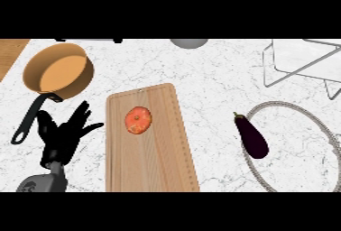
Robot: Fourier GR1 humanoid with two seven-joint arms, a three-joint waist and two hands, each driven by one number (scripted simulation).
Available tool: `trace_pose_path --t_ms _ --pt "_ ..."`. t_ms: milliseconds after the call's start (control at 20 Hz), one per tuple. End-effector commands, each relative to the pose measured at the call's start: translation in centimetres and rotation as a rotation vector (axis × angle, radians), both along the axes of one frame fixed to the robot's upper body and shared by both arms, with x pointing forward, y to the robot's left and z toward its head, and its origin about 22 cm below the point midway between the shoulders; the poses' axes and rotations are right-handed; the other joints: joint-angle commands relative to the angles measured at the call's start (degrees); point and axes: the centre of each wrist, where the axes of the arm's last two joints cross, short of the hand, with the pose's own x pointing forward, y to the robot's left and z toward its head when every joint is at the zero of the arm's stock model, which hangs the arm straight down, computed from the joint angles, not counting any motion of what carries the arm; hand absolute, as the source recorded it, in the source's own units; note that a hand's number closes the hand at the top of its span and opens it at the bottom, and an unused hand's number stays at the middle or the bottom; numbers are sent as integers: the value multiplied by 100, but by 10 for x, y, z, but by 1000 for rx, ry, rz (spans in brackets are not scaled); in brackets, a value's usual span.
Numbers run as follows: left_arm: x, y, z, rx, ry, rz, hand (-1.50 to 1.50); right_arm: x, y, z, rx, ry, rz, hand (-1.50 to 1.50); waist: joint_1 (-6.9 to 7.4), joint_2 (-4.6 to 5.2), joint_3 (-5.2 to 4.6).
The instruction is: Pick the cupcake from the placemat and place it in the tiered shelf
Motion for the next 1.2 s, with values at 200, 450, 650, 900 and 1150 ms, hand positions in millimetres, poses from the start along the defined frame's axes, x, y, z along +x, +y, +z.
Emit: trace_pose_path --t_ms 200,450,650,900,1150 --pt "-9 -2 -15 11 60 19 0 -22 -33 8 225 -140 -101 -150 -62 6 -18" --pt "7 -6 -3 4 54 17 0 -53 -61 37 207 -207 -280 -150 -42 46 -16" --pt "4 3 -8 9 60 15 0 -77 -94 26 294 -254 -372 -150 -105 44 -11" --pt "-15 -2 -16 -10 54 14 0 -132 -142 30 375 -264 -401 -150 -83 26 0" --pt "-6 5 -12 -4 72 35 0 -155 -163 15 379 -261 -339 -150 -138 17 -1"
